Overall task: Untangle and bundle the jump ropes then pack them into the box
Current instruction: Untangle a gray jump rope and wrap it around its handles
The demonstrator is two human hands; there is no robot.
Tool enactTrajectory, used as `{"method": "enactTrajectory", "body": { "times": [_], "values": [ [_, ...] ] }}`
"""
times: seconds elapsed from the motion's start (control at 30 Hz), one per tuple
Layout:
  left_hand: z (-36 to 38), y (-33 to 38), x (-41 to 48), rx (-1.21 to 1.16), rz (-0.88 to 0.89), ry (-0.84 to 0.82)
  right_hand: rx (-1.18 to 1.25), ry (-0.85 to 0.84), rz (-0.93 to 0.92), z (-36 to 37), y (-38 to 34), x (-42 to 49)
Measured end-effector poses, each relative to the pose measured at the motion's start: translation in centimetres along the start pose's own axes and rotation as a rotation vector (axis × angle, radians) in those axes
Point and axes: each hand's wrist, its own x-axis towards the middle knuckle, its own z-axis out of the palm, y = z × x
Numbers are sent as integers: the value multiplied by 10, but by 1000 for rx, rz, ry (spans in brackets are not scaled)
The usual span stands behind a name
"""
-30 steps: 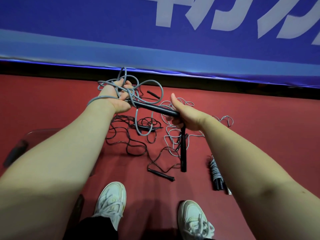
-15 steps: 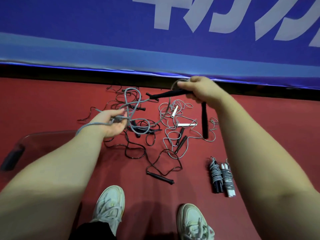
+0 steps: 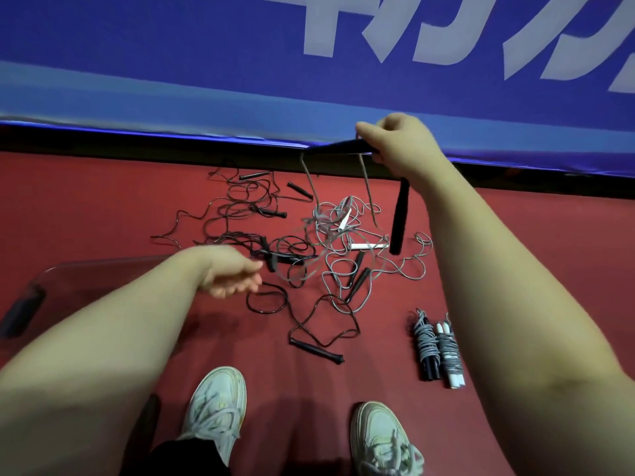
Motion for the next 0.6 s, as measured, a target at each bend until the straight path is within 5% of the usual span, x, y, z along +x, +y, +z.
{"method": "enactTrajectory", "body": {
  "times": [0.13,0.27,0.33,0.47,0.6],
  "values": [
    [-12,50,-36,-54,593,499,-213,103,-127,-8,-12,-5],
    [8,95,-71,269,1024,557,-336,25,-222,-12,-28,-14],
    [27,113,-78,337,1062,619,-342,-13,-247,-10,-33,-16],
    [41,125,-79,332,868,765,-204,-34,-139,-15,-31,-18],
    [14,101,-60,-236,917,473,495,61,341,-28,8,-3]
  ]
}}
